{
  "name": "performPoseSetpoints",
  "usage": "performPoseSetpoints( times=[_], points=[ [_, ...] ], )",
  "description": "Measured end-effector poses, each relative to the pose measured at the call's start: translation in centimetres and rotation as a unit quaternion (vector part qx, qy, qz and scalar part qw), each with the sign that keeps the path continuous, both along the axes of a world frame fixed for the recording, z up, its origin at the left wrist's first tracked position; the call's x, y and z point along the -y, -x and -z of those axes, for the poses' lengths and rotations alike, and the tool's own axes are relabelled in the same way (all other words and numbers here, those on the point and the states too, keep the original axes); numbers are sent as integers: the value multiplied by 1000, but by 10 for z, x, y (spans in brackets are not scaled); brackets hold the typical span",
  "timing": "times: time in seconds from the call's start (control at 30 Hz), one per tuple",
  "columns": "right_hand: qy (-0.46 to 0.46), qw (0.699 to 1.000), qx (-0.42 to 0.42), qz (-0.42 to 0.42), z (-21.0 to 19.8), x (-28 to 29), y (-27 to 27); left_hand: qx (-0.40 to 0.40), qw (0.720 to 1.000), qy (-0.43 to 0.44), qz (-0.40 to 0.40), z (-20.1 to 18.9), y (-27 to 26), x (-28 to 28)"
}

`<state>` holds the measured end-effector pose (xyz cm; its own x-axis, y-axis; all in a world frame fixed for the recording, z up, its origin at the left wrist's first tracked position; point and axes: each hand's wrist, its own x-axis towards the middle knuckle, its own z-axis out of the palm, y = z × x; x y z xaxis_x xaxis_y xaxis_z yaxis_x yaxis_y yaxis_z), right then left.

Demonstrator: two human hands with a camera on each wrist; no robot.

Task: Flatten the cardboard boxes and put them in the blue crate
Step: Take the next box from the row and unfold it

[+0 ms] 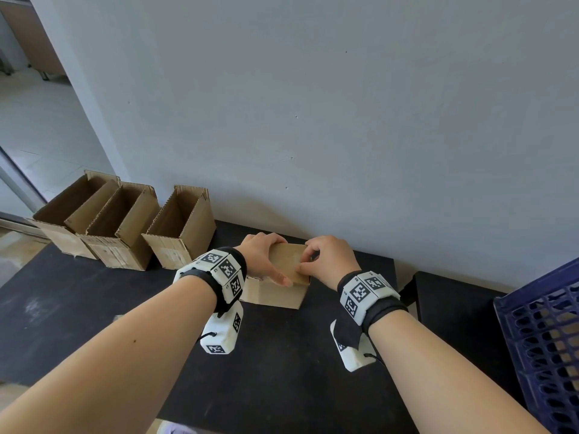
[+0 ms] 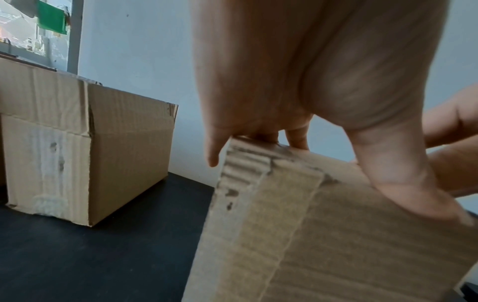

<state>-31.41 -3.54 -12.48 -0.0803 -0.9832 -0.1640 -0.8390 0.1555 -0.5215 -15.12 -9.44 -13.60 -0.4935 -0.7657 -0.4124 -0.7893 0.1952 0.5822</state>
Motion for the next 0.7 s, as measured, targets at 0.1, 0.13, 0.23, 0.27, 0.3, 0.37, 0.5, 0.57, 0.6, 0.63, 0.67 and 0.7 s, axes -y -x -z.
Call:
performPoseSetpoints(
  times=[0.1, 0.13, 0.23, 0.27, 0.3, 0.37, 0.5, 0.57, 0.6, 0.63, 0.67, 0.7],
  points=[
    [-8, 1000, -6, 2, -2, 2, -3, 1, 1000, 4, -3, 0, 0, -1],
    [-12, 1000, -8, 6, -3, 2, -4, 1, 1000, 3, -5, 0, -1, -1],
    [-14, 1000, -15, 5, -6, 2, -5, 3, 1000, 0, -6, -1, -2, -2],
    [-14, 1000, -15, 4, -8, 1, -3, 4, 1000, 0, -4, -1, -2, -2],
    [-14, 1000, -12, 3, -9, 1, -2, 5, 1000, 0, -3, -1, -2, -3],
    [-18, 1000, -8, 0, -11, 2, 0, 8, 1000, 2, 0, -1, -2, -4],
    [-31, 999, -28, -7, -11, 3, -6, 10, 1000, 2, 1, -3, -1, -5],
    [-33, 999, -41, -8, -10, 4, -8, 12, 1000, 3, 1, -3, -1, -5],
    [-35, 998, -43, -8, -10, 5, -9, 13, 1000, 3, 1, -3, -1, -6],
    [-38, 998, -44, -7, -10, 5, -9, 13, 1000, 3, 1, -3, -2, -6],
    [-43, 998, -44, -7, -12, 6, -9, 13, 1000, 3, 0, -4, -2, -7],
    [-48, 998, -43, -8, -13, 6, -8, 12, 1000, 2, -1, -4, -2, -7]
  ],
)
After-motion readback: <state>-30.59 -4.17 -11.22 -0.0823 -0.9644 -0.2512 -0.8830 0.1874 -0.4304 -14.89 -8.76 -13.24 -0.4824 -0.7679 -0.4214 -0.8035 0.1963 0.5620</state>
